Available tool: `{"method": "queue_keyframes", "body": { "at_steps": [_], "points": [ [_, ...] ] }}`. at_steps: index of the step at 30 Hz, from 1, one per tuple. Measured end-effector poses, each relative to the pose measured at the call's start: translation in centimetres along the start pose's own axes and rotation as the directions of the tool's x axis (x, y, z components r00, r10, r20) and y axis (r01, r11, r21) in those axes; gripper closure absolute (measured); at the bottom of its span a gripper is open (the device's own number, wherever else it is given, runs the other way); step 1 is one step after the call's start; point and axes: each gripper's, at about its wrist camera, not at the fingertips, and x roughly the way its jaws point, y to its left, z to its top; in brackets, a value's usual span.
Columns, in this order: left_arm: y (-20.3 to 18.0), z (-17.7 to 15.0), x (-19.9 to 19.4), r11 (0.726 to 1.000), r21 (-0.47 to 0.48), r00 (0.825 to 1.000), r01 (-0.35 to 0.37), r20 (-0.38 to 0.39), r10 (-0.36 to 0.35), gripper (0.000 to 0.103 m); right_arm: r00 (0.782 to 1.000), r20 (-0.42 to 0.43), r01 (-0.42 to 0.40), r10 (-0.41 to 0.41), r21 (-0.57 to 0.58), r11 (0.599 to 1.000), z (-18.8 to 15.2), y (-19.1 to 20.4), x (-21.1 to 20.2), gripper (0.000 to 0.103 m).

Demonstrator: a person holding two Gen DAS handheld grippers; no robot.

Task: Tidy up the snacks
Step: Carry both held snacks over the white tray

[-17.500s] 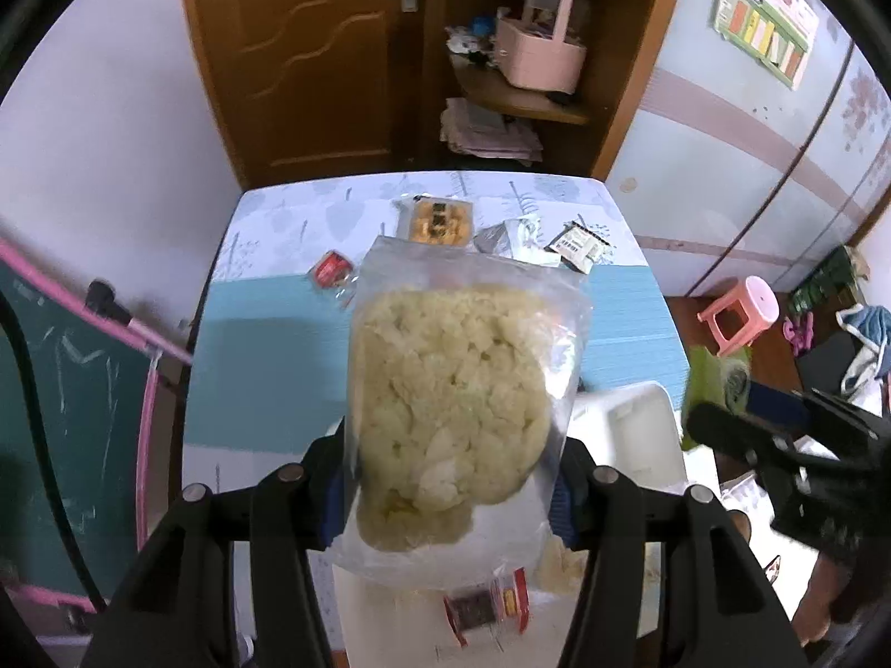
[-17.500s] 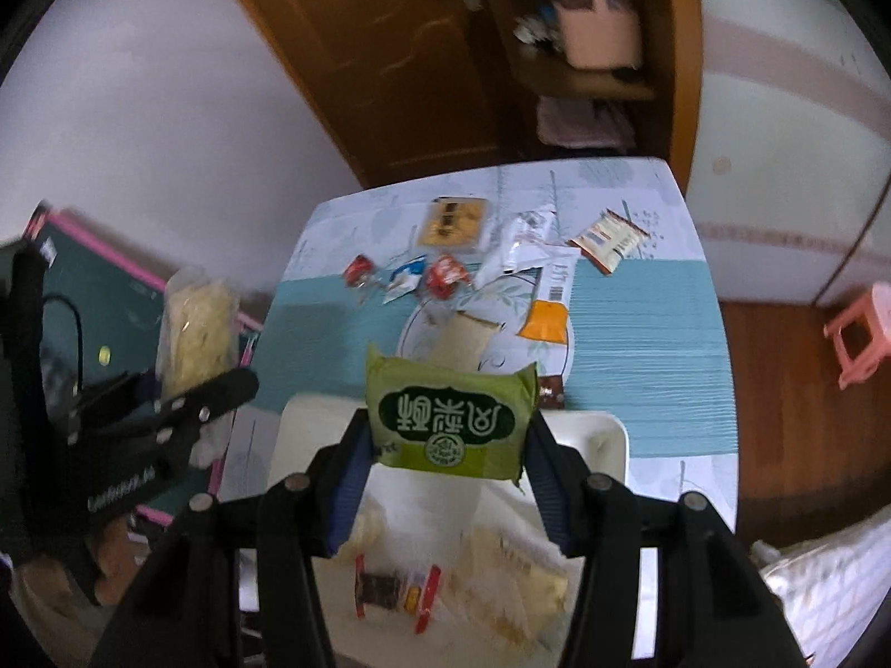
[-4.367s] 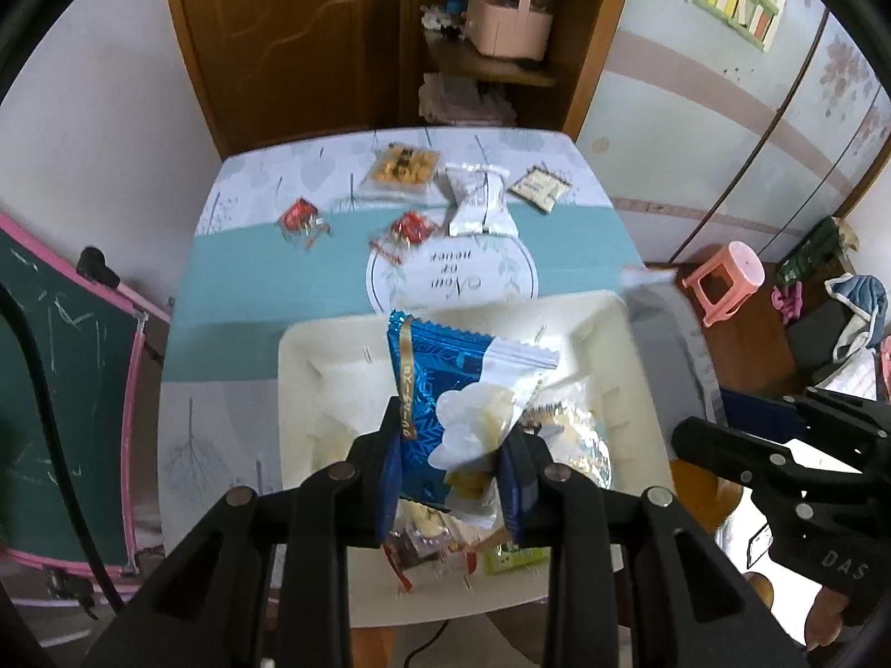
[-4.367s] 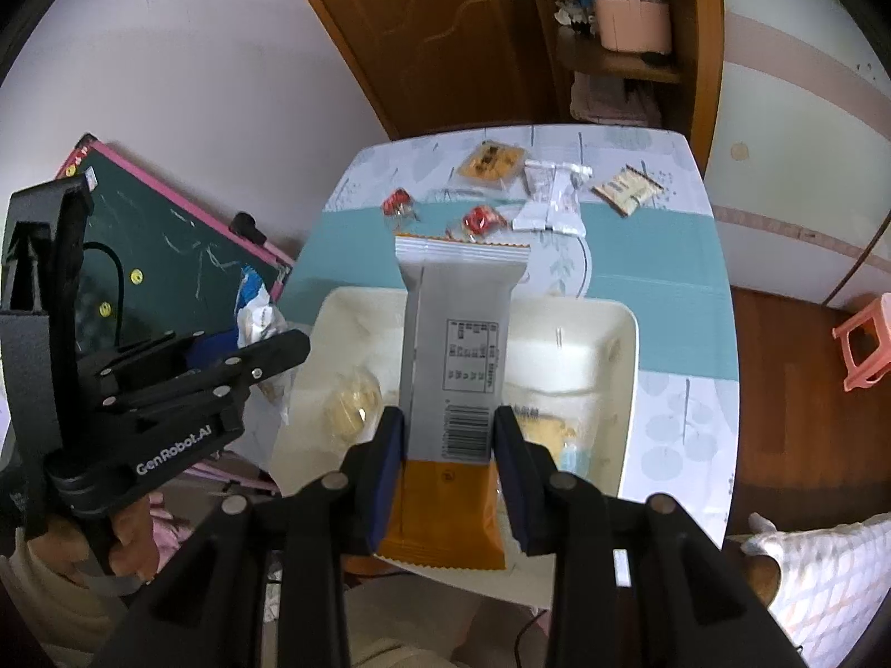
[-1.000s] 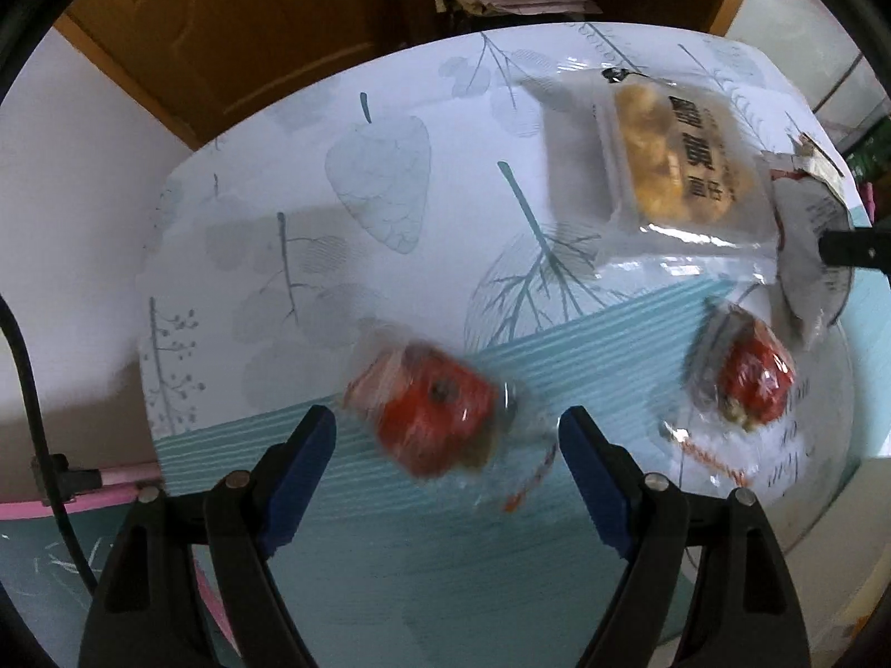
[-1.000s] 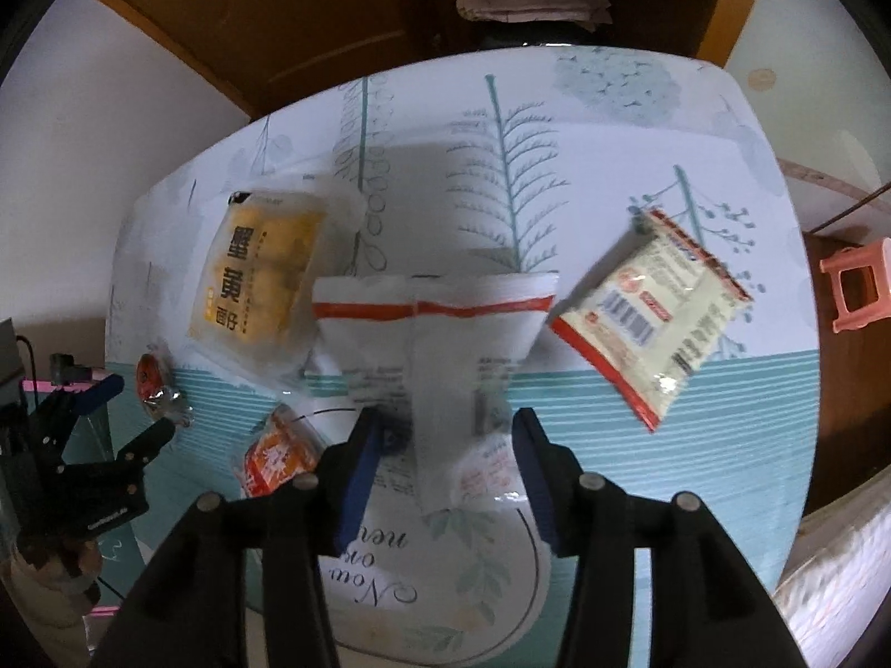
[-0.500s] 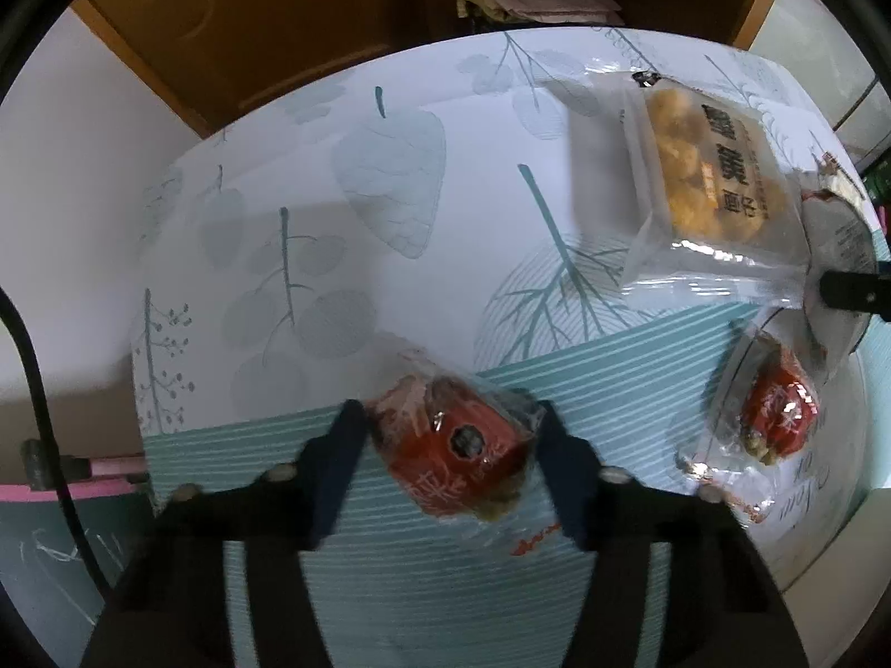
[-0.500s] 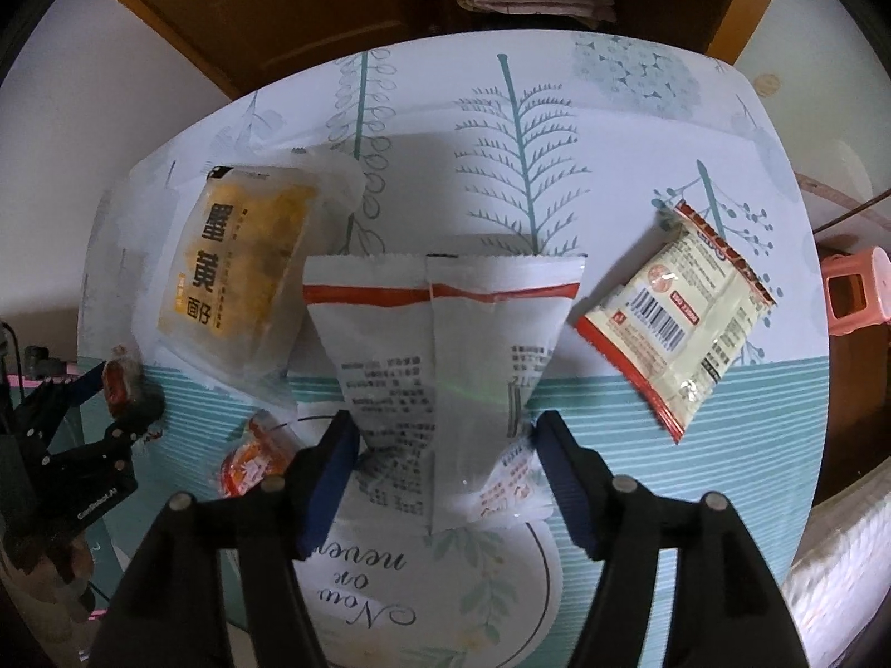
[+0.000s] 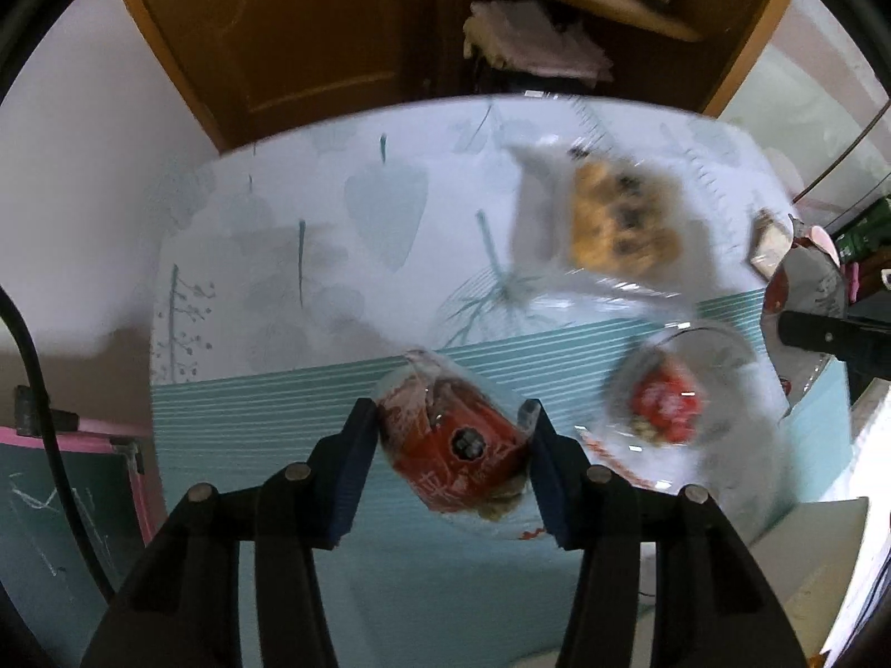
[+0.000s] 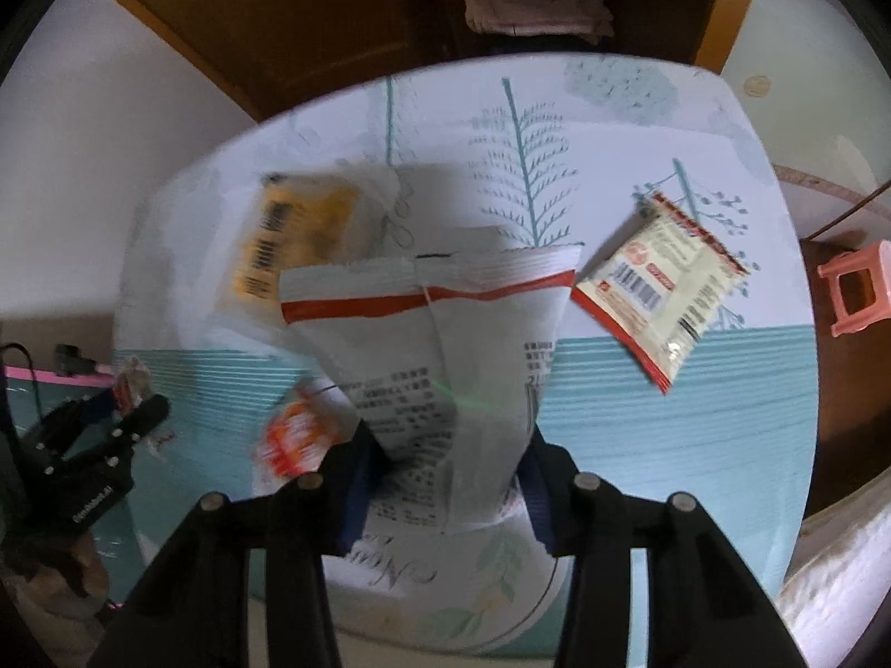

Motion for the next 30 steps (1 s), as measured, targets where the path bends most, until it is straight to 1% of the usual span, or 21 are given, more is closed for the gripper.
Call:
{"method": "queue_keyframes", "body": {
  "at_steps": [6,7,8,11,12,16,19,22,25,30],
  "points": [
    [-3.0,0.3,-6.6,0.999,0.033,0.997,-0.022,0.07,0.019,0.053,0.992,0.104,-0.066,0.066,-0.003,0.998,-2.1,-0.3,-6.4,0.057],
    [-3.6,-0.1,-7.9,0.999,0.034,0.996,-0.023,0.085,0.02,0.053,0.99,0.117,-0.075,0.075,-0.007,0.997,-2.6,-0.3,-7.3,0.057],
    [-3.5,-0.2,-8.7,0.999,0.033,0.996,-0.022,0.092,0.018,0.052,0.987,0.135,-0.087,0.087,-0.011,0.996,-3.4,-0.5,-8.5,0.057],
    [-4.8,-1.7,-11.8,1.0,0.024,0.993,-0.017,0.115,0.014,0.052,0.976,0.188,-0.106,0.111,-0.033,0.994,-5.6,-0.5,-12.0,0.057],
    [-5.5,-2.5,-12.9,1.0,0.021,0.993,-0.012,0.121,0.009,0.052,0.973,0.199,-0.111,0.116,-0.037,0.993,-5.9,-0.6,-12.9,0.057],
    [-7.7,-5.8,-16.2,1.0,0.021,0.989,0.01,0.145,-0.013,0.052,0.961,0.239,-0.129,0.139,-0.056,0.99,-9.3,-1.0,-16.7,0.057],
    [-9.3,-8.6,-18.1,0.999,0.025,0.988,0.025,0.152,-0.029,0.052,0.956,0.253,-0.13,0.146,-0.076,0.989,-12.0,-1.2,-18.2,0.057],
    [-10.5,-11.2,-19.5,0.999,0.027,0.986,0.039,0.158,-0.043,0.052,0.954,0.263,-0.121,0.146,-0.11,0.987,-14.9,-0.8,-19.7,0.057],
    [-11.7,-13.7,-20.6,0.999,0.032,0.984,0.033,0.174,-0.038,0.052,0.951,0.275,-0.103,0.139,-0.139,0.985,-17.5,-0.4,-20.8,0.057],
    [-12.7,-16.8,-21.5,0.999,0.01,0.983,0.039,0.181,-0.04,0.052,0.955,0.255,-0.11,0.15,-0.166,0.98,-21.3,-0.1,-21.5,0.057]
  ]
}}
